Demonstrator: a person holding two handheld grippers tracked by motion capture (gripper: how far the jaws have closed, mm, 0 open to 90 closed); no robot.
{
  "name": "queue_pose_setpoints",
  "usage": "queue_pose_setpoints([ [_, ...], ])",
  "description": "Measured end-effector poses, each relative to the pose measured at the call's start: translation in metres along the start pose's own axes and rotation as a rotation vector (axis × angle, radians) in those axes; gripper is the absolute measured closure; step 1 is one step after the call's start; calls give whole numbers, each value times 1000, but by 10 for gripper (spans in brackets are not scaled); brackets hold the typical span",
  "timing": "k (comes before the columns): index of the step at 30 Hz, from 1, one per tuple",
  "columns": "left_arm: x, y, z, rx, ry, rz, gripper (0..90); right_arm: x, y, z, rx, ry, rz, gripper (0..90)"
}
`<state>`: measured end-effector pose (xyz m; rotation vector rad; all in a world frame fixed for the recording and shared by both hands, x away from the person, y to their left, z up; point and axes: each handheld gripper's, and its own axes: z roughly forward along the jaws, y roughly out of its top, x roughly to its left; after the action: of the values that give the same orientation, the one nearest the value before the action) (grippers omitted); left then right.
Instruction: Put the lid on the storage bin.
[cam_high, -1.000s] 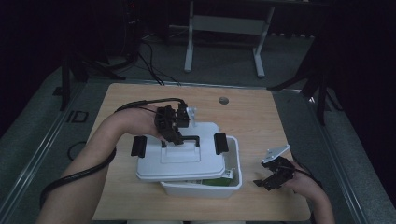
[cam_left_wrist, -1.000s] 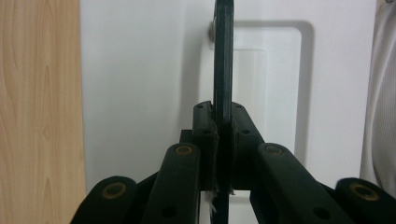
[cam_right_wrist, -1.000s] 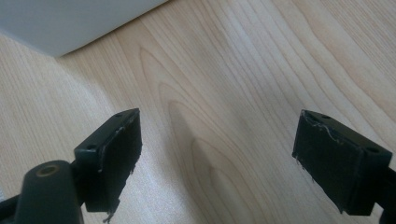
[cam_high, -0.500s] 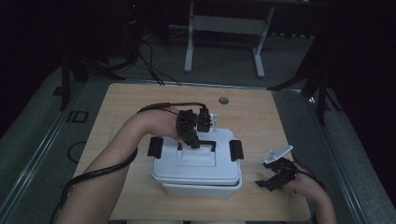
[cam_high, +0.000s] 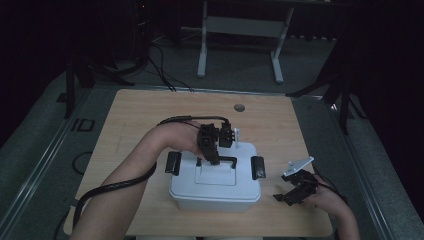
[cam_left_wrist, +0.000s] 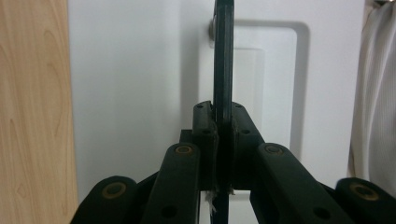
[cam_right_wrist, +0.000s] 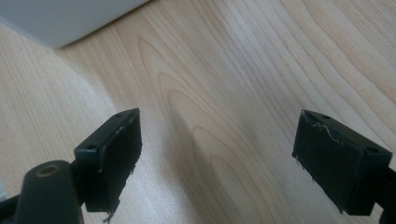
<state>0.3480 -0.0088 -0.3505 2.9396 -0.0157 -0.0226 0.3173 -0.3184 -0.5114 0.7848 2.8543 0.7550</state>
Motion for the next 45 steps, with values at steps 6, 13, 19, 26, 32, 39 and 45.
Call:
queue_pose_setpoints([
  [6, 3, 1, 8, 18, 4, -5, 842, 0, -2, 2, 0, 4, 1, 150],
  [13, 4, -2, 8, 16, 13, -29, 830, 0, -3, 4, 6, 7, 2, 150],
  [19, 7, -10, 2, -41, -6, -74, 479, 1, -1, 3, -3, 8, 1, 150],
  [26, 9, -22, -7, -90, -12, -102, 257, 1, 0, 4, -3, 8, 3, 150],
  [32, 10, -38, -10, -98, 20, -128, 201, 2, 0, 6, -3, 9, 6, 150],
  [39, 9, -64, -12, -128, 40, -166, 178, 3, 1, 7, -14, 5, 12, 150],
  [45, 8, -88, -12, -177, 72, -204, 145, 2, 2, 6, -30, -5, 20, 150],
])
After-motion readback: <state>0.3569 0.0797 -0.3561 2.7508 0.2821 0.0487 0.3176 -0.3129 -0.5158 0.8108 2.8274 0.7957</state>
